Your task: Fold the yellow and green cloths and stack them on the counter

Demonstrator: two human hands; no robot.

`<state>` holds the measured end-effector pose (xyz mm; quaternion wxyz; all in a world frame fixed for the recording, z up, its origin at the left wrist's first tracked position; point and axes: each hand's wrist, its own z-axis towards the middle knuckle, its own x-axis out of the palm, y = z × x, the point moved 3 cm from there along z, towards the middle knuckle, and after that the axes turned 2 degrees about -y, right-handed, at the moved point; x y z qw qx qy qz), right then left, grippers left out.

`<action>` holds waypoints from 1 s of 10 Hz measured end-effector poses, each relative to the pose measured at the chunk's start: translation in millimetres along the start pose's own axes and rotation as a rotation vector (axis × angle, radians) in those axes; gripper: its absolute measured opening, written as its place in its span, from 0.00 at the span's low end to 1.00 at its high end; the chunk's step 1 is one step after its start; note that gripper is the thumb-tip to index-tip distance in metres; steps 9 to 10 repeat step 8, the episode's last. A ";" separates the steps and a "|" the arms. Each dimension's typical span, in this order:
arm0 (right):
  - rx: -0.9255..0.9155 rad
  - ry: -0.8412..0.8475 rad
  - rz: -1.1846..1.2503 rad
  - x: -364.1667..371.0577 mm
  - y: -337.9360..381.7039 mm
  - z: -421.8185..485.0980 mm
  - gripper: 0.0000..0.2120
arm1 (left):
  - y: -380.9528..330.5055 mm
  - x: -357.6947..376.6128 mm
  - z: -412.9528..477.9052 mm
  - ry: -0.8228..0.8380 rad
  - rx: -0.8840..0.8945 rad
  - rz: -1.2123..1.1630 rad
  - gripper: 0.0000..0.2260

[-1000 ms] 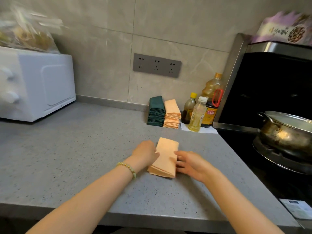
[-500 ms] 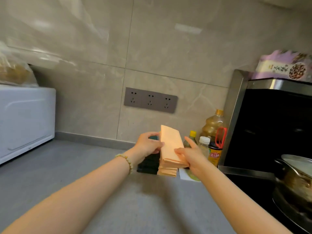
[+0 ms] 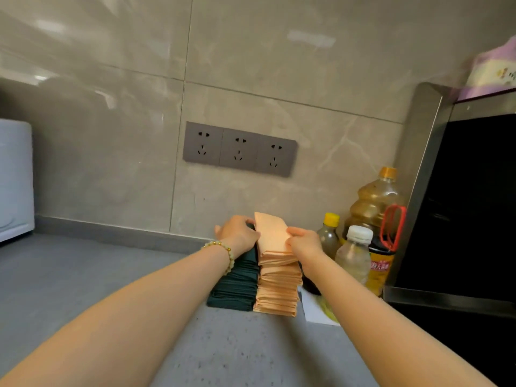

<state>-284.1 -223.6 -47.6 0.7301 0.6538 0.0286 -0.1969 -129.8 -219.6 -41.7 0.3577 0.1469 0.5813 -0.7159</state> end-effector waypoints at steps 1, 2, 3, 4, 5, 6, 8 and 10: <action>-0.038 -0.007 -0.067 4.3 -9.8 -4.0 0.21 | 4.8 7.0 -1.4 -0.009 0.087 0.097 0.12; -0.054 0.002 -0.103 0.1 -15.7 -7.6 0.22 | 3.9 8.9 -7.4 -0.013 0.215 0.243 0.16; -0.068 0.041 -0.167 -3.9 -19.8 -11.2 0.21 | 0.5 9.4 -21.5 0.042 0.319 0.362 0.19; -0.080 0.131 -0.295 0.2 -24.3 -16.1 0.21 | 0.3 11.3 -35.0 0.137 0.408 0.425 0.27; -0.020 0.201 -0.307 5.1 -35.8 -22.0 0.20 | 7.2 13.3 -41.0 0.216 0.479 0.616 0.33; -0.002 0.277 -0.288 4.0 -39.4 -37.4 0.19 | 7.7 15.6 -49.5 0.265 0.508 0.770 0.32; -0.073 0.138 -0.318 -15.3 -7.6 -58.8 0.20 | -17.6 1.2 -73.1 0.218 0.500 0.785 0.27; -0.073 0.138 -0.318 -15.3 -7.6 -58.8 0.20 | -17.6 1.2 -73.1 0.218 0.500 0.785 0.27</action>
